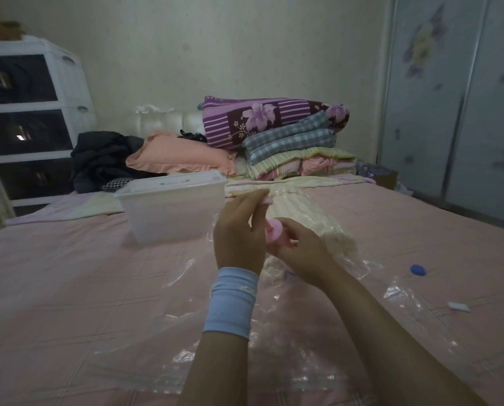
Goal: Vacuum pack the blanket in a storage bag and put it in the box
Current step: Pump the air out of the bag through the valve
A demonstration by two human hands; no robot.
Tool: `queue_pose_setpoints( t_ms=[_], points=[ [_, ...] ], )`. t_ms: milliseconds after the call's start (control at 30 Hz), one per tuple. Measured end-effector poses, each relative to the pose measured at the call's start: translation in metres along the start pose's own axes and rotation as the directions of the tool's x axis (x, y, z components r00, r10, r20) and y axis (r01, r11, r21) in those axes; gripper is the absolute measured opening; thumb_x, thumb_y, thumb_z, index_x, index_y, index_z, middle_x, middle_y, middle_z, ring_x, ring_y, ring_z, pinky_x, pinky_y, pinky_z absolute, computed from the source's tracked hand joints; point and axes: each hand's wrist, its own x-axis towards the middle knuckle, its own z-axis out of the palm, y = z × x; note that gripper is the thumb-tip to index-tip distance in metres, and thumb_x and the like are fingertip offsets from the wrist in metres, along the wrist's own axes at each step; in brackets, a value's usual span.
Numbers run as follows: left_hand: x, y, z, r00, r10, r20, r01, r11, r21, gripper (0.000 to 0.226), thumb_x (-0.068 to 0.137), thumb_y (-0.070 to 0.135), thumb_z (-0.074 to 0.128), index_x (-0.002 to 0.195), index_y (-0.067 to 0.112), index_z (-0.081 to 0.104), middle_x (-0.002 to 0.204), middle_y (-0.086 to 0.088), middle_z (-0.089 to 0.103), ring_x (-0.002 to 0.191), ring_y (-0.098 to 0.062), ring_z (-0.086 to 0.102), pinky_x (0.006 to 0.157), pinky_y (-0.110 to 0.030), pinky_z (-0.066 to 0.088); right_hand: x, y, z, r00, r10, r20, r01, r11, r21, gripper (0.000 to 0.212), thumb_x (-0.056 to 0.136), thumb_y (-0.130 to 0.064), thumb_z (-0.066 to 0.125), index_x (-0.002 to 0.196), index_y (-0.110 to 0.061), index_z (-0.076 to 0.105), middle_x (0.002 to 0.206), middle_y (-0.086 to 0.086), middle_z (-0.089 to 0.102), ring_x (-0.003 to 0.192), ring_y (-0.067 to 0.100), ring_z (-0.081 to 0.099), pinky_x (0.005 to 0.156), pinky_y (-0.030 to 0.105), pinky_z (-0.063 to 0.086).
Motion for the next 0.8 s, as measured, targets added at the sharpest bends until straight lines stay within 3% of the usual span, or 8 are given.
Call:
queue_pose_setpoints(
  t_ms=[67,133,233,333,400,533,700,800],
  points=[
    [-0.007,-0.002,0.005,0.999,-0.037,0.033,0.036,0.999,0.013,0.022,0.093,0.014,0.061,0.112,0.016,0.071,0.107,0.003,0.071,0.096,-0.013,0.065,0.087,-0.029,0.053,-0.003,-0.002,-0.001,1.000,0.006,0.011,-0.006,1.000,0.010,0.045,0.081,-0.048,0.074,0.124,-0.039,0.062,0.114,-0.014,0.069,0.103,0.008,0.065,0.088,0.029,0.054],
    [-0.017,-0.003,0.012,0.965,-0.132,0.225,0.126,0.991,0.043,0.028,0.093,0.014,0.059,0.118,0.023,0.069,0.111,0.007,0.068,0.098,-0.009,0.061,0.089,-0.031,0.053,-0.007,-0.006,-0.004,1.000,0.005,0.017,-0.006,0.999,0.038,0.046,0.078,-0.057,0.067,0.120,-0.039,0.064,0.108,-0.013,0.071,0.099,0.005,0.066,0.083,0.026,0.054],
    [-0.021,-0.004,0.010,0.888,-0.207,0.412,0.237,0.971,-0.024,0.032,0.092,0.016,0.061,0.120,0.029,0.068,0.110,0.016,0.065,0.098,0.000,0.058,0.091,-0.023,0.049,-0.012,-0.008,-0.012,0.999,0.008,0.041,-0.010,0.999,0.051,0.051,0.075,-0.063,0.064,0.119,-0.038,0.065,0.109,-0.013,0.071,0.100,0.004,0.066,0.083,0.026,0.055],
    [-0.008,0.003,-0.005,0.722,-0.319,0.614,0.508,0.847,-0.156,0.025,0.090,0.028,0.060,0.112,0.026,0.073,0.105,0.012,0.072,0.099,0.001,0.064,0.091,-0.022,0.049,-0.014,-0.008,-0.022,0.990,0.043,0.138,-0.046,0.999,0.022,0.052,0.073,-0.040,0.082,0.122,-0.037,0.064,0.112,-0.009,0.070,0.104,0.010,0.066,0.085,0.032,0.059],
    [-0.005,0.002,-0.015,0.616,-0.375,0.693,0.661,0.724,-0.196,0.025,0.092,0.027,0.057,0.109,0.020,0.074,0.103,0.003,0.074,0.098,-0.007,0.068,0.090,-0.027,0.052,-0.020,-0.010,-0.031,0.960,0.095,0.262,-0.078,0.994,-0.073,0.064,0.071,-0.019,0.088,0.128,-0.033,0.062,0.117,-0.008,0.067,0.106,0.011,0.065,0.085,0.027,0.057],
    [-0.012,-0.013,-0.033,0.569,-0.467,0.677,0.612,0.790,0.030,0.025,0.097,0.014,0.051,0.109,0.023,0.071,0.097,0.009,0.075,0.087,-0.008,0.071,0.087,-0.033,0.053,-0.037,-0.021,-0.047,0.865,0.179,0.468,-0.003,0.936,-0.352,0.064,0.072,-0.009,0.085,0.126,-0.035,0.063,0.123,-0.019,0.059,0.106,-0.001,0.058,0.078,0.010,0.045],
    [-0.012,-0.037,-0.046,0.512,-0.512,0.690,0.494,0.832,0.251,0.024,0.094,0.020,0.055,0.109,0.028,0.073,0.101,0.014,0.073,0.095,-0.006,0.067,0.098,-0.031,0.049,-0.037,-0.036,-0.067,0.718,0.347,0.604,0.129,0.785,-0.605,0.074,0.084,-0.003,0.063,0.141,-0.049,0.048,0.146,-0.017,0.046,0.128,0.008,0.047,0.099,0.028,0.047],
    [0.005,-0.063,-0.044,0.510,-0.553,0.659,0.423,0.828,0.368,0.027,0.095,0.024,0.054,0.117,0.026,0.070,0.117,0.007,0.070,0.111,-0.013,0.062,0.105,-0.033,0.043,-0.009,-0.037,-0.061,0.789,0.316,0.527,0.174,0.708,-0.685,0.071,0.088,-0.001,0.053,0.136,-0.053,0.051,0.145,-0.021,0.051,0.131,0.009,0.049,0.103,0.032,0.045]
  ],
)
